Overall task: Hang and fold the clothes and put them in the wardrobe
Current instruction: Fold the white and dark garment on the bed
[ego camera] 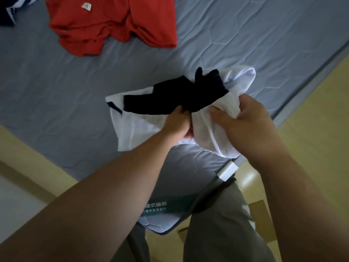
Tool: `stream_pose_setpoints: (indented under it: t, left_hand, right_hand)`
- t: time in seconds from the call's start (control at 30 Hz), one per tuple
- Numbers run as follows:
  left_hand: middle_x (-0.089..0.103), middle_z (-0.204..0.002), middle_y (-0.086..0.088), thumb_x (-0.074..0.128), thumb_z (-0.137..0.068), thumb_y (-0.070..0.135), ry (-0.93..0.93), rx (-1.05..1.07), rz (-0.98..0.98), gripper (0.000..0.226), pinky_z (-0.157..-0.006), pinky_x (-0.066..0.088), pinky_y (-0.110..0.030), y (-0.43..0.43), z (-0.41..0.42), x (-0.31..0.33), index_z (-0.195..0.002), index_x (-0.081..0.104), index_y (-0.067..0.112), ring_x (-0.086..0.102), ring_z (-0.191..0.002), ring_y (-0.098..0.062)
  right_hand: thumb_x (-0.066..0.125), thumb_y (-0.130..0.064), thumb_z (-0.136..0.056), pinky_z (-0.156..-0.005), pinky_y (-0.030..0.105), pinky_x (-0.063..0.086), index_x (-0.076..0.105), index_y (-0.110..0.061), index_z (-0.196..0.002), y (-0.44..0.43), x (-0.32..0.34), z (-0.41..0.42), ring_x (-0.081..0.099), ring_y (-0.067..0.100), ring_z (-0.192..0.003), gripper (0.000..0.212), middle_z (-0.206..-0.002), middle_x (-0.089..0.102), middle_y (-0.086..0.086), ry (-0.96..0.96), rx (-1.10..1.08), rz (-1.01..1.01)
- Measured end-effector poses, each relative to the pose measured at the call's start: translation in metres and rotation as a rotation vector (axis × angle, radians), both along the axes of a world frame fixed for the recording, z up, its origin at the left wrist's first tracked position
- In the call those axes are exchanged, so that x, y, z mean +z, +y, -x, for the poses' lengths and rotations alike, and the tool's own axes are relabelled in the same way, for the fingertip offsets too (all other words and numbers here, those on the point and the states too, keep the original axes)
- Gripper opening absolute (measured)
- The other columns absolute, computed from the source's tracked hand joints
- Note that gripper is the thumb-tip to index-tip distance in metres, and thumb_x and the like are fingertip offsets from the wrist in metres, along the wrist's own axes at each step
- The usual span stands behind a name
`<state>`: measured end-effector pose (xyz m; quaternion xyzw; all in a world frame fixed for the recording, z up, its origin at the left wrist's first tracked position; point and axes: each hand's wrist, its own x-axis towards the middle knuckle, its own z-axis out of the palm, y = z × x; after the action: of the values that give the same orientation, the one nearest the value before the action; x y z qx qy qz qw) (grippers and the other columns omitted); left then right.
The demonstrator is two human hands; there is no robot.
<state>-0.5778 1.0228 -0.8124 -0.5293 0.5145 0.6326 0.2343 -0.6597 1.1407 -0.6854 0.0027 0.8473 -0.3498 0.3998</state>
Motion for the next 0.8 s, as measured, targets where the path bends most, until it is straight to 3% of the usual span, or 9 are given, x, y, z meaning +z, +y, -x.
stream_pose_setpoints:
  t: [0.1,0.17,0.23,0.3,0.43,0.57,0.67,0.73,0.8]
  left_hand:
    - [0.076,-0.101,-0.012,0.035,-0.107,0.030,-0.010,0.059,-0.250,0.036,-0.067,0.060,-0.034,-0.001,0.004,0.003,-0.124,0.061,0.011,0.073,-0.081,-0.024]
    - [0.077,-0.080,0.000,0.032,-0.108,0.035,0.003,0.175,-0.343,0.043,-0.059,0.057,-0.024,-0.025,-0.009,0.007,-0.104,0.069,0.012,0.073,-0.069,-0.012]
    - [0.074,-0.070,0.002,0.035,-0.106,0.041,0.058,0.306,-0.389,0.058,-0.065,0.055,-0.021,-0.059,-0.031,0.011,-0.077,0.080,0.018,0.070,-0.068,-0.013]
    - [0.071,-0.070,0.000,0.049,-0.102,0.040,0.075,0.374,-0.231,0.052,-0.063,0.055,-0.022,-0.095,-0.059,0.012,-0.064,0.079,0.021,0.066,-0.069,-0.015]
    - [0.069,-0.079,-0.008,0.059,-0.093,0.027,-0.069,0.309,0.325,0.021,-0.057,0.050,-0.026,-0.163,-0.108,-0.002,-0.080,0.069,0.015,0.065,-0.078,-0.025]
    - [0.076,-0.083,-0.003,0.055,-0.083,0.075,-0.068,0.253,-0.005,0.059,-0.057,0.055,-0.027,-0.176,-0.120,-0.011,-0.087,0.076,0.020,0.073,-0.071,-0.019]
    - [0.077,-0.101,-0.006,0.079,-0.068,0.067,-0.029,0.143,-0.012,0.066,-0.071,0.060,-0.032,-0.164,-0.111,-0.024,-0.110,0.072,0.016,0.076,-0.090,-0.023]
    - [0.071,-0.118,-0.009,0.091,-0.066,0.044,-0.037,0.095,0.104,0.078,-0.085,0.060,-0.038,-0.157,-0.106,-0.030,-0.127,0.060,0.006,0.072,-0.099,-0.022]
    - [0.064,-0.124,-0.005,0.094,-0.065,0.033,-0.065,0.100,0.187,0.086,-0.090,0.058,-0.038,-0.153,-0.105,-0.032,-0.132,0.051,0.003,0.068,-0.104,-0.019]
  right_hand:
    - [0.059,-0.042,-0.093,-0.058,0.017,0.041,0.057,-0.026,-0.096,-0.025,0.003,-0.018,0.060,0.002,-0.074,0.016,-0.082,0.063,-0.011,0.019,0.065,-0.064]
    - [0.056,-0.039,-0.094,-0.056,0.018,0.039,0.054,-0.023,-0.093,-0.049,-0.007,-0.039,0.060,0.008,-0.075,0.015,-0.080,0.061,-0.008,0.028,0.049,-0.054]
    - [0.054,-0.035,-0.095,-0.067,0.029,0.047,0.057,-0.025,-0.112,-0.077,-0.020,-0.064,0.064,0.021,-0.085,0.020,-0.089,0.067,-0.002,0.014,0.065,-0.022]
    - [0.051,-0.030,-0.097,-0.082,0.034,0.050,0.039,-0.029,-0.146,-0.104,-0.036,-0.091,0.065,0.027,-0.097,0.050,-0.107,0.069,0.005,-0.019,0.186,-0.009]
    - [0.048,-0.026,-0.099,-0.093,0.045,0.047,0.015,-0.026,-0.156,-0.143,-0.075,-0.132,0.062,0.036,-0.105,0.067,-0.118,0.064,0.012,0.006,0.323,-0.068]
    - [0.047,-0.031,-0.100,-0.107,0.049,0.040,-0.001,-0.022,-0.160,-0.162,-0.108,-0.162,0.049,0.041,-0.128,0.077,-0.152,0.042,0.014,-0.026,0.322,-0.082]
    - [0.052,-0.025,-0.094,-0.110,0.053,0.039,-0.011,-0.026,-0.159,-0.156,-0.121,-0.176,0.042,0.042,-0.137,0.090,-0.163,0.023,0.011,-0.117,0.334,0.015]
    - [0.051,-0.021,-0.093,-0.100,0.051,0.049,-0.002,-0.033,-0.159,-0.144,-0.123,-0.185,0.054,0.037,-0.123,0.086,-0.145,0.048,0.013,-0.161,0.314,0.027]
    - [0.054,-0.026,-0.095,-0.089,0.045,0.056,0.037,-0.032,-0.150,-0.130,-0.122,-0.195,0.066,0.023,-0.101,0.058,-0.118,0.068,0.003,-0.138,0.163,0.033]
